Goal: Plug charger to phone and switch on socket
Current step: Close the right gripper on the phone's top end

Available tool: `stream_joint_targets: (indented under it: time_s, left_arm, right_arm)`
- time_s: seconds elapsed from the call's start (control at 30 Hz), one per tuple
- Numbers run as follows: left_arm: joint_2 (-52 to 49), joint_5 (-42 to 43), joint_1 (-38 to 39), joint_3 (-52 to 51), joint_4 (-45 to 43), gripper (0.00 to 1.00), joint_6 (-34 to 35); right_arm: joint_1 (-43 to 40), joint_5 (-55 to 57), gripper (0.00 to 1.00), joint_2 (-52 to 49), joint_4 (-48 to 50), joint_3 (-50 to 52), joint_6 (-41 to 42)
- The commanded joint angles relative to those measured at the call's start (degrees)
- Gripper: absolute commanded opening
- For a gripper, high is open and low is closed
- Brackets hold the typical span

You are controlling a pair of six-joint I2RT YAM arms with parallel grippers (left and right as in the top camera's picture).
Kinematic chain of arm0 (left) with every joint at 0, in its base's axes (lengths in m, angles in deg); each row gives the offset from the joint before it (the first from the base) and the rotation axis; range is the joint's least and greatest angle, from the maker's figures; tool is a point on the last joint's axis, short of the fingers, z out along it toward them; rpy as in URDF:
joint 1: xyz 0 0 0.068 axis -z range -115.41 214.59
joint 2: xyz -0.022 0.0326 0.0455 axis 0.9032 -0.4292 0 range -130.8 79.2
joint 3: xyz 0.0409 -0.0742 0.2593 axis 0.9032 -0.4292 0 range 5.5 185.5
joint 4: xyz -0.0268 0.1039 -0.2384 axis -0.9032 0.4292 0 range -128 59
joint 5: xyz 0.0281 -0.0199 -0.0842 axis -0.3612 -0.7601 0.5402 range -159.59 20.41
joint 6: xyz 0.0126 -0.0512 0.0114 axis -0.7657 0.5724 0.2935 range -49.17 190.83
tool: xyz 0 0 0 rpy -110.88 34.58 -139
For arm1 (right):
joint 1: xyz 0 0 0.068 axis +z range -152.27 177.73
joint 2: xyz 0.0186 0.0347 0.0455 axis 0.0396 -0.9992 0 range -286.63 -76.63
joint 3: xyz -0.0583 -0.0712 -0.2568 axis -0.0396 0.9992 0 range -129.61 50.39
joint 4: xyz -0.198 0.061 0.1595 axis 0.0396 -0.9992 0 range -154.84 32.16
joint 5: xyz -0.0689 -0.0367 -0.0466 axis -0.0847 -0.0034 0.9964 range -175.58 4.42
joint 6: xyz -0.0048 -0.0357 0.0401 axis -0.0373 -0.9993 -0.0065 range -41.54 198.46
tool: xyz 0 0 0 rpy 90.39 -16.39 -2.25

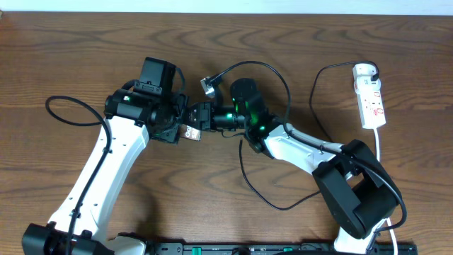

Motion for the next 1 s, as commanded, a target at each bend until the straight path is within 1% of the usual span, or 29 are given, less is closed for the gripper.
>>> stream_joint_targets:
  time_s: [0.0, 0.13, 0.2, 0.27, 0.3, 0.47, 0.53, 0.63, 0.7, 0.73, 0.83, 0.87, 0.97]
  left_arm:
    - [0.07, -0.52, 0.42, 1.33, -0.39, 0.07, 0.48]
    - [0.07, -0.52, 0.39, 1.33, -0.61, 0.07, 0.48]
    - [0.07, -0.52, 0.39, 1.33, -0.76, 0.07, 0.48]
    - [0.07, -0.52, 0.39, 1.33, -0.81, 0.07, 0.48]
    - [0.07, -0.52, 0.39, 1.33, -0.81, 0.07, 0.48]
    - [0.07, -0.55, 0.39, 1.33, -1.01, 0.07, 0.48]
    - [0.07, -0.55, 0.39, 1.33, -1.01, 0.07, 0.48]
    - [0.07, -0.57, 0.39, 1.33, -1.01, 0.07, 0.48]
    - [0.07, -0.57, 0.39, 1.33, -1.01, 0.07, 0.48]
    - [0.07, -0.57, 0.39, 1.33, -1.01, 0.09, 0.48]
    - [0.07, -0.57, 0.39, 1.33, -0.98, 0.34, 0.44]
    - [0.07, -0.57, 0.39, 1.33, -0.98, 0.44, 0.44]
    - [0.07, -0.55, 0.39, 1.33, -0.98, 0.62, -0.24]
  right_arm:
    - [1.16, 0.59, 0.35, 0.07, -0.02, -0.55, -0.02]
    - [1.16, 0.57, 0.34, 0.07, -0.04, -0.55, -0.02]
    - [1.16, 0.57, 0.31, 0.07, -0.04, -0.55, -0.02]
    - [1.16, 0.55, 0.23, 0.07, -0.07, -0.55, -0.02]
    - [1.16, 0.55, 0.20, 0.07, -0.07, -0.55, -0.02]
    - [1.16, 0.55, 0.15, 0.07, -0.07, -0.55, -0.02]
    - [1.16, 0.52, 0.12, 0.07, -0.07, -0.55, -0.02]
    - [1.16, 0.55, 0.04, 0.07, -0.07, -0.55, -0.02]
    - [1.16, 0.52, 0.01, 0.07, -0.07, -0.55, -0.02]
    - [1.11, 0.52, 0.01, 0.07, -0.07, -0.55, -0.02]
    - [1.11, 0.52, 0.01, 0.07, -0.07, -0.55, -0.02]
    - [1.09, 0.52, 0.01, 0.07, -0.07, -0.55, -0.02]
    - [0.87, 0.52, 0.01, 0.07, -0.09, -0.55, -0.04]
